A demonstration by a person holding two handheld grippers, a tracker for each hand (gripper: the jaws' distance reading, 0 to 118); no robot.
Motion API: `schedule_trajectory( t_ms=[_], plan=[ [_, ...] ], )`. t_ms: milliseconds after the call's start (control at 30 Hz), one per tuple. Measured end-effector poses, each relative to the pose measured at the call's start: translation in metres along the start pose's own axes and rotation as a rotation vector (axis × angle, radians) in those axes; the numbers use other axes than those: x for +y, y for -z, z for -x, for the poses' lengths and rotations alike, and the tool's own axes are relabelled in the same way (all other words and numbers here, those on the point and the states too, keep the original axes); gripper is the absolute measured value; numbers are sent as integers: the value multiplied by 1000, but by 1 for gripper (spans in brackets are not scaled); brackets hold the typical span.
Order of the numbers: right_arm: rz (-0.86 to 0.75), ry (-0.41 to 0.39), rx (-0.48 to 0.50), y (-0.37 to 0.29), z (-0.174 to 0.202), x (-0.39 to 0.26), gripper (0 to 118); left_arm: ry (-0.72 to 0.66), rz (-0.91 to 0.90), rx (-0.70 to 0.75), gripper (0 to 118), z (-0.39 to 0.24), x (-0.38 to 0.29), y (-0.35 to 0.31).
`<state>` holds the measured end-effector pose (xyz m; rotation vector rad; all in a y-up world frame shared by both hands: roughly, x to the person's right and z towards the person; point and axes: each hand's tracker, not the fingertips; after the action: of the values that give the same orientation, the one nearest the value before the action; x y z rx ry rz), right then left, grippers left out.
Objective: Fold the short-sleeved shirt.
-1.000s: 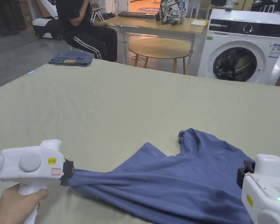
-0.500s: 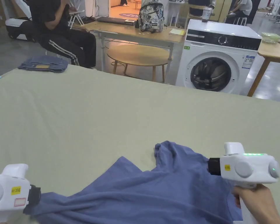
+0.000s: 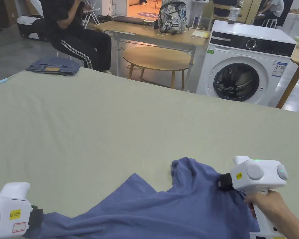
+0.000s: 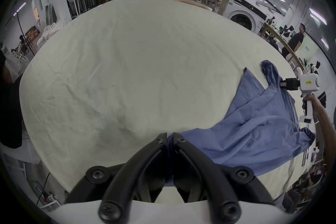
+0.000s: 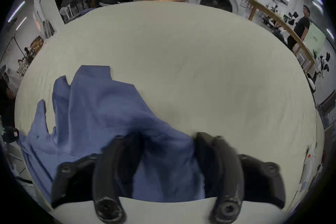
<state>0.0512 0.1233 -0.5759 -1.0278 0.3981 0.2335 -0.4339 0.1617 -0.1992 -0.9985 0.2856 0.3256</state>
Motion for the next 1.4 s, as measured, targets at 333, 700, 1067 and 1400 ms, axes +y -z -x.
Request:
schedule_trajectory(
  t_ms=[333, 700, 1067, 1400],
  plan=[
    [-135, 31, -51, -37, 25, -9, 3, 8, -36, -13, 0, -2, -1, -12],
    [-436, 50, -160, -186, 15, -11, 3, 38, -222, -113, 0, -6, 28, -57],
    [-686, 152, -320, -335, -28, -11, 3, 161, -434, -190, 0, -77, 138, -141],
    [-834, 208, -436, -412, -56, 19, 3, 227, -594, -203, 0, -141, 245, -209]
  ],
)
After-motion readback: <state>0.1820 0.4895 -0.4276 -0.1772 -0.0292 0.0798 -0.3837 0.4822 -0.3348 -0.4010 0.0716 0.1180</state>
